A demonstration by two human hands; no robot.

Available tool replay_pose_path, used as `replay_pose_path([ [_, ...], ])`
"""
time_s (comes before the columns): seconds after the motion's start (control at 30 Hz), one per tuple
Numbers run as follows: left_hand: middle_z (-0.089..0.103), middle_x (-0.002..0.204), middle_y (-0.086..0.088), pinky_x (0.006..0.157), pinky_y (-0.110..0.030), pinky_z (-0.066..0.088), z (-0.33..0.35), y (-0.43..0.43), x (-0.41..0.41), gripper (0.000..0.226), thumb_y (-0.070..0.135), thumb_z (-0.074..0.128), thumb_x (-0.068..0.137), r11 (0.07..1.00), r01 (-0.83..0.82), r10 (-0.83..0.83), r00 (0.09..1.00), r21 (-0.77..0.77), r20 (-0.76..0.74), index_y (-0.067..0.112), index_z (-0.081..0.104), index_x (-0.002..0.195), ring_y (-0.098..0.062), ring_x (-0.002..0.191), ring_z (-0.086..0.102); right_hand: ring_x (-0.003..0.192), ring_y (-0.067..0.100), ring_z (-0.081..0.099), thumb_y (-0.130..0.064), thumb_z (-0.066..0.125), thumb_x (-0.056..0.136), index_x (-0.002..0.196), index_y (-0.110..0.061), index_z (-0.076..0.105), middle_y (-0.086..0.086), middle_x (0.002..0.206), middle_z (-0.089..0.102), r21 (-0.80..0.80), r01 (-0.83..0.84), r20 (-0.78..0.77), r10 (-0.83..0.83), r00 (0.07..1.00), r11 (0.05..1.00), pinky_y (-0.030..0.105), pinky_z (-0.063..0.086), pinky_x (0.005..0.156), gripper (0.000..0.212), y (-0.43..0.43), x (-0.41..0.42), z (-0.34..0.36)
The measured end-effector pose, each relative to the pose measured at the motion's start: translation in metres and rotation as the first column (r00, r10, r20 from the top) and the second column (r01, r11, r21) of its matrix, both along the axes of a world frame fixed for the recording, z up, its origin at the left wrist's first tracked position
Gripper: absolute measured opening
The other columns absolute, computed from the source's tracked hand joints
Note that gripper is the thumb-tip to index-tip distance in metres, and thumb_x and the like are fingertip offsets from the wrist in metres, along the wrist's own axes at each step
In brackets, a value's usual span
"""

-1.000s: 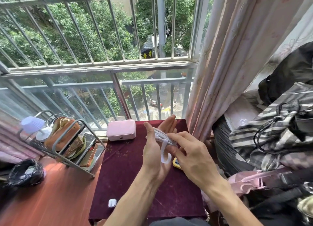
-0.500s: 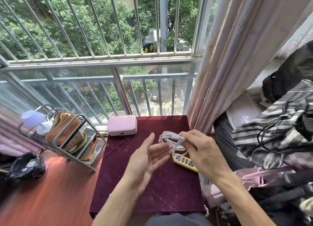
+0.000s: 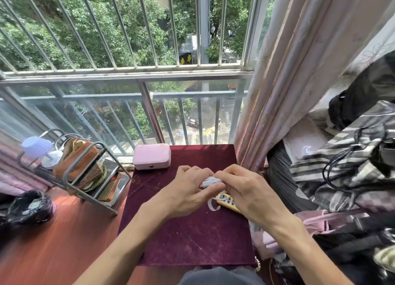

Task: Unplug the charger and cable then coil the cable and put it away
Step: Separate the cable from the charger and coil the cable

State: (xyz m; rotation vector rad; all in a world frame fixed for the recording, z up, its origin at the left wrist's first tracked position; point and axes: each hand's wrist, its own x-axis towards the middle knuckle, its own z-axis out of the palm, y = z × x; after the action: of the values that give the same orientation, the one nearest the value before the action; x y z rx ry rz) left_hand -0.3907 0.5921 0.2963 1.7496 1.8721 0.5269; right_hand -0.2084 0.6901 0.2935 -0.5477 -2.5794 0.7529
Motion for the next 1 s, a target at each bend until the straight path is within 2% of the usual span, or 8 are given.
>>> replay_pose_path([
  [0.17, 0.053, 0.083, 0.011, 0.106, -0.035, 0.028, -0.004, 0.0, 0.0, 0.053, 0.06, 0.024, 0.099, 0.999, 0.0, -0.002, 0.999, 0.048, 0.037, 0.021, 0.059, 0.089, -0.001, 0.091, 0.046, 0.08, 0.015, 0.068, -0.019, 0.06, 0.107, 0.117, -0.02, 0.074, -0.007, 0.1, 0.065, 0.004, 0.025, -0.005, -0.025, 1.0, 1.0, 0.039, 0.059, 0.069, 0.017, -0.003, 0.002, 0.001],
  [0.27, 0.044, 0.071, 0.013, 0.088, -0.028, 0.032, -0.005, 0.0, 0.0, 0.037, 0.048, 0.029, 0.105, 0.991, -0.017, 0.007, 0.997, 0.134, 0.074, 0.032, 0.049, 0.078, -0.003, 0.074, 0.044, 0.082, 0.01, 0.067, -0.021, 0.062, 0.107, 0.12, -0.023, 0.075, -0.01, 0.1, 0.065, -0.035, 0.032, -0.053, -0.034, 0.998, 0.999, 0.035, 0.058, 0.071, 0.019, -0.004, 0.001, 0.002],
  [0.43, 0.055, 0.067, 0.021, 0.062, -0.015, 0.036, 0.001, -0.004, 0.003, 0.046, 0.041, 0.03, 0.109, 0.985, -0.134, 0.064, 0.871, 0.11, 0.488, 0.043, 0.064, 0.077, 0.002, 0.062, 0.049, 0.089, 0.01, 0.07, -0.017, 0.073, 0.1, 0.132, -0.024, 0.072, -0.008, 0.106, 0.069, -0.04, 0.078, -0.164, -0.084, 0.983, 0.996, 0.036, 0.06, 0.076, 0.033, -0.009, -0.002, -0.003],
  [0.57, 0.056, 0.076, 0.002, 0.066, -0.05, 0.04, -0.004, -0.004, 0.005, 0.064, 0.05, 0.025, 0.107, 0.993, -0.116, 0.085, 0.819, 0.019, 0.567, 0.009, 0.071, 0.09, -0.013, 0.07, 0.047, 0.098, 0.015, 0.066, -0.024, 0.079, 0.09, 0.137, -0.024, 0.069, -0.003, 0.112, 0.07, 0.148, 0.181, -0.243, -0.142, 0.96, 0.972, 0.038, 0.054, 0.089, 0.048, -0.014, -0.003, -0.01],
  [0.67, 0.046, 0.061, 0.018, 0.057, -0.025, 0.032, -0.003, -0.004, 0.004, 0.059, 0.048, 0.023, 0.108, 0.989, -0.14, 0.089, 0.818, 0.047, 0.568, 0.033, 0.062, 0.065, -0.002, 0.058, 0.038, 0.096, 0.015, 0.061, -0.034, 0.072, 0.092, 0.12, -0.026, 0.08, 0.0, 0.114, 0.073, 0.246, 0.228, -0.316, -0.144, 0.938, 0.942, 0.035, 0.048, 0.088, 0.03, -0.016, -0.005, -0.013],
  [0.73, 0.04, 0.06, 0.014, 0.059, -0.027, 0.03, -0.003, -0.005, 0.003, 0.061, 0.054, 0.022, 0.106, 0.986, -0.161, 0.107, 0.835, 0.053, 0.54, 0.028, 0.057, 0.063, -0.007, 0.058, 0.034, 0.098, 0.013, 0.063, -0.033, 0.07, 0.096, 0.109, -0.023, 0.085, 0.0, 0.113, 0.075, 0.239, 0.218, -0.357, -0.123, 0.926, 0.946, 0.036, 0.048, 0.086, 0.022, -0.018, -0.007, -0.015],
  [0.9, 0.035, 0.063, 0.009, 0.056, -0.026, 0.028, -0.006, -0.006, 0.005, 0.061, 0.065, 0.021, 0.1, 0.977, -0.132, 0.038, 0.877, 0.165, 0.479, 0.017, 0.039, 0.067, -0.008, 0.059, 0.03, 0.093, 0.015, 0.074, -0.026, 0.076, 0.097, 0.102, -0.018, 0.082, -0.01, 0.097, 0.079, -0.319, 0.136, -0.401, -0.264, 0.877, 0.938, 0.046, 0.058, 0.08, 0.011, -0.017, -0.012, -0.008],
  [1.0, 0.039, 0.065, 0.014, 0.07, -0.021, 0.031, -0.009, -0.008, 0.006, 0.049, 0.063, 0.019, 0.101, 0.969, -0.095, 0.013, 0.943, 0.228, 0.333, 0.031, 0.039, 0.069, -0.006, 0.063, 0.038, 0.069, 0.006, 0.067, -0.032, 0.078, 0.096, 0.099, -0.03, 0.083, -0.011, 0.081, 0.079, -0.524, 0.136, -0.295, -0.329, 0.897, 0.841, 0.032, 0.057, 0.067, 0.007, -0.014, -0.014, -0.001],
])
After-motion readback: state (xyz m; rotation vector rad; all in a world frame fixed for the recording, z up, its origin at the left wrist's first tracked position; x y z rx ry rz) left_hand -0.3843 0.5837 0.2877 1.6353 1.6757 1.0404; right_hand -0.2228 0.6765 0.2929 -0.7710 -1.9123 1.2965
